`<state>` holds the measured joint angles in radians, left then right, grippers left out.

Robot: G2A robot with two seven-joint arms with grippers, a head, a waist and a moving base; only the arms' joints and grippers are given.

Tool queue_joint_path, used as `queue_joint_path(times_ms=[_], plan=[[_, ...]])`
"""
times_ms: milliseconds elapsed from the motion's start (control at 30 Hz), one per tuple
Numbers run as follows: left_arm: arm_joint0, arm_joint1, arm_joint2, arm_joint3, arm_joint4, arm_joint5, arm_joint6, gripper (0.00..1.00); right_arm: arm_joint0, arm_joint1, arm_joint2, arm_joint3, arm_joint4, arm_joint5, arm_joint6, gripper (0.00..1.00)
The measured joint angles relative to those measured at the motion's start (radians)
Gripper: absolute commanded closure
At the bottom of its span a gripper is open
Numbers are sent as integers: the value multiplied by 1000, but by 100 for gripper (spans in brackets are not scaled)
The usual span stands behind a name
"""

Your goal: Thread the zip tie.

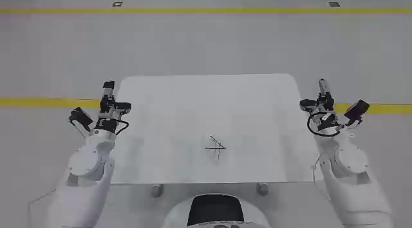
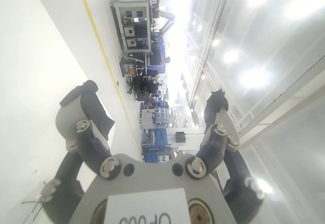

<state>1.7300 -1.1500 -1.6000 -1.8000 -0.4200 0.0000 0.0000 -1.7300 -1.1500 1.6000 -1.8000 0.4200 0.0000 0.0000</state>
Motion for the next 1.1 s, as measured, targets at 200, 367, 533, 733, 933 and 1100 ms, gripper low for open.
queue_joint_path(times_ms=[200,367,533,733,933,1100], plan=[[0,0,0,0,0,0,0,0,24,10,-31,-9,-130,13,153,0],[0,0,0,0,0,0,0,0,36,15,-51,-8,-181,12,308,0],[0,0,0,0,0,0,0,0,36,15,-50,-7,-178,11,296,0],[0,0,0,0,0,0,0,0,84,23,-59,10,-248,0,365,0],[0,0,0,0,0,0,0,0,222,40,-103,93,-421,1,626,0],[0,0,0,0,0,0,0,0,306,50,-161,174,-542,-41,796,0]])
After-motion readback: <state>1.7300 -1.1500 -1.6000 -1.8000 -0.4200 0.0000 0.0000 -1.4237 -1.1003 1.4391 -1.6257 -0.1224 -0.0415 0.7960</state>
